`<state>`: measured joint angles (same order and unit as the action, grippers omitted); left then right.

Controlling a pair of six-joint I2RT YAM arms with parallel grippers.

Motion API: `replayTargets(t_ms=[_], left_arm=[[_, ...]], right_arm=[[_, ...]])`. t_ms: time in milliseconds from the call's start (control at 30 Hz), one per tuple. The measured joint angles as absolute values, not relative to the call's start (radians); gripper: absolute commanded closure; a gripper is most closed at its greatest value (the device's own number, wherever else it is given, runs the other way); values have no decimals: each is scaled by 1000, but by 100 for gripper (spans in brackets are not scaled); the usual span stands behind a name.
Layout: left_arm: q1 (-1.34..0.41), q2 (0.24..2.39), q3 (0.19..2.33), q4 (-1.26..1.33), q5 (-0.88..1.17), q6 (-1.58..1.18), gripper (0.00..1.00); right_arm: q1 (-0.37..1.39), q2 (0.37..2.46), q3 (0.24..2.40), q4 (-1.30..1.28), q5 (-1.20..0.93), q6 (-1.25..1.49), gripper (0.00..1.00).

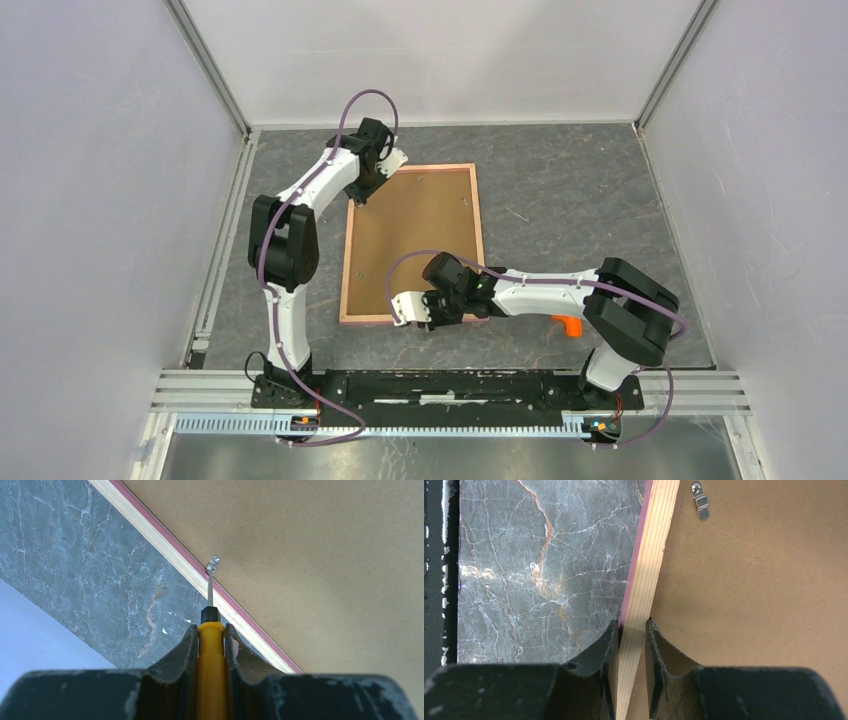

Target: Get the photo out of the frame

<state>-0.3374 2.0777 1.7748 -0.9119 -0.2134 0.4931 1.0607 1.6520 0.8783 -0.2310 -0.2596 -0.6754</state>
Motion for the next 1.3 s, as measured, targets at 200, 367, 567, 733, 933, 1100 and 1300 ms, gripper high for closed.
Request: replayTargets(t_ms=[200,367,567,733,933,1100,1300], left_arm=[[-331,2085,1775,-911,-223,509,98],[-331,2085,1774,-910,-229,515,98],[-330,2089,1774,-902,-231,521,98],[-329,2102,1774,-892,-238,522,98],[-328,2104,1773,-888,-239,535,98],[-329,2101,1769,-888,-226,541,98],[-328,2079,1740,-882,-200,541,98]], right_arm=[[1061,1652,879,-231,-259,-675,100],[1061,1655,884,-237,-260,-675,100],[1061,1656,884,-238,-260,-675,100],[1061,1656,884,-238,-260,-676,100],[1060,1657,886,-241,-260,-676,100],[1060,1659,888,-243,-260,-676,100],[1060,1663,896,-252,-260,-676,100]])
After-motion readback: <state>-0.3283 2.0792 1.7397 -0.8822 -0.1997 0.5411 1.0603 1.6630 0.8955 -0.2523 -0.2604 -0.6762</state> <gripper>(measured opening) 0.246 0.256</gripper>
